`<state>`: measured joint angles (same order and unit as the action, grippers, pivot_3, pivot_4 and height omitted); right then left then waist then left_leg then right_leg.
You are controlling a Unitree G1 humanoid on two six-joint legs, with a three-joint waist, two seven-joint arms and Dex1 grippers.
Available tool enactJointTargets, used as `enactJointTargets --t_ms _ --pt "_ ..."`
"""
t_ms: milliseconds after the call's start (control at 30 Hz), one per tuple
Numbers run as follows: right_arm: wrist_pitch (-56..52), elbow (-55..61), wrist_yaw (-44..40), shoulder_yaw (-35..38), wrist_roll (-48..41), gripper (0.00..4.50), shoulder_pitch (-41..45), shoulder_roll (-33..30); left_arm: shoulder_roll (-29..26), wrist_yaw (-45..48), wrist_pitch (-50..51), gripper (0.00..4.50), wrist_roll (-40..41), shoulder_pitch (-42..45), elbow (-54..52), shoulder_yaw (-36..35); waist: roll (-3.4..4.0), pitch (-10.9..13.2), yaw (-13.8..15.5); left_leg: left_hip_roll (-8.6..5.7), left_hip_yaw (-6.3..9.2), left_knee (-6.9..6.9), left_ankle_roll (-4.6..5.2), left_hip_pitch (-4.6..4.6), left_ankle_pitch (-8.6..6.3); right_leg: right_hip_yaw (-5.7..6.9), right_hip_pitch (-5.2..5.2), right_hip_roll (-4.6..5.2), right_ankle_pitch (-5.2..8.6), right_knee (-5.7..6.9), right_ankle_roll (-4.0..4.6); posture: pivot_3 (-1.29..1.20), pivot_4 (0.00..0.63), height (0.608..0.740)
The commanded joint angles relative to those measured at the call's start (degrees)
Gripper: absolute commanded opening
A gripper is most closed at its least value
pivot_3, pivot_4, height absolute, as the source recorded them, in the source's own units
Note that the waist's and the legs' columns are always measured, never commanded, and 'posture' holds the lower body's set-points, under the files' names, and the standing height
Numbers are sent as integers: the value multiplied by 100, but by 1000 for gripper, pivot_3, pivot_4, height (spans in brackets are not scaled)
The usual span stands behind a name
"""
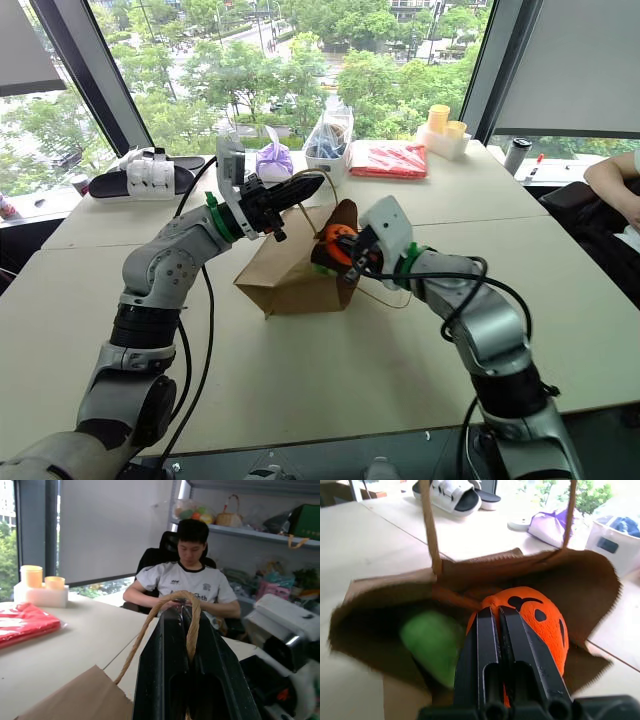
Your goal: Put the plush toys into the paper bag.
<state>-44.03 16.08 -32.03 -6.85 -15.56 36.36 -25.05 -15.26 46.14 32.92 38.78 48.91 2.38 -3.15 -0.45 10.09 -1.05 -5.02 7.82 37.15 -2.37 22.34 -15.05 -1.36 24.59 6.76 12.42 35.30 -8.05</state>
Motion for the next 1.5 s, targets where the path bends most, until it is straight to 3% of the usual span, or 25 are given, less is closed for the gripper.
enactJointTargets --t_ms 33,200,300,467,600,667,767,900,1033,1167,1467,1500 --pt "706 -559 -122 -223 217 23 326 204 -67 21 133 0 243 46 -353 -149 0 0 4 0 -1 0 -2 0 1 -1 0 0 0 -1 0 0 150 740" --pt "1553 -2073 -352 -385 309 23 832 801 -169 -155 319 0 479 -4 -474 -420 0 0 -7 -1 0 -2 -10 1 6 0 1 0 0 -2 0 0 150 740" --pt "1878 -2509 -454 -403 403 822 939 961 -193 -277 324 0 505 -20 -457 -521 0 0 -14 0 2 -3 -11 1 6 0 3 0 0 1 0 0 150 740" --pt "1813 -2331 -591 -356 423 3177 974 873 -248 -359 195 0 419 -89 -342 -573 0 0 7 -2 5 -3 -13 5 7 0 6 1 0 0 0 0 150 740" --pt "1558 -1812 -737 -357 490 3177 871 518 -262 -390 45 0 282 -137 -167 -561 0 0 4 -2 5 -3 -13 5 7 0 7 0 0 0 0 0 150 740" --pt "1314 -1175 -997 -245 414 3177 612 -4 -241 -416 -46 0 229 -136 -35 -590 0 0 9 -2 4 -4 -13 5 7 0 7 0 0 0 0 0 150 740" --pt "568 -88 -1223 518 -72 3177 6 -863 -234 -380 -163 0 179 -123 141 -619 -2 0 59 -3 10 -3 -10 9 5 3 4 1 0 -4 0 0 150 740" --pt "12 259 -927 1176 -313 3177 -521 -1202 -239 -321 -242 0 151 -84 232 -610 -5 2 22 -4 3 -1 2 11 -2 2 2 3 0 -14 0 0 150 740" --pt "-44 70 -634 1348 -230 3177 -900 -1148 -227 -251 -285 0 138 -32 316 -602 -4 1 3 3 -3 -4 18 -2 -11 0 2 0 0 1 0 0 150 740" --pt "429 -642 -419 1059 96 3177 -1061 -961 -209 -167 -309 0 113 21 394 -573 -4 1 24 1 -5 1 17 -1 -10 -2 0 1 0 2 0 0 150 740" --pt "1670 -2922 -129 772 518 3177 -591 -207 -202 -208 -235 0 128 39 260 -576 -6 0 16 0 -5 -2 -9 -1 5 -2 0 1 0 0 0 0 150 740" --pt "1740 -2990 -156 729 550 2946 -576 -196 -207 -230 -218 0 139 32 227 -587 -6 0 13 0 -5 -1 -10 -1 5 -3 0 1 0 0 0 0 150 740"
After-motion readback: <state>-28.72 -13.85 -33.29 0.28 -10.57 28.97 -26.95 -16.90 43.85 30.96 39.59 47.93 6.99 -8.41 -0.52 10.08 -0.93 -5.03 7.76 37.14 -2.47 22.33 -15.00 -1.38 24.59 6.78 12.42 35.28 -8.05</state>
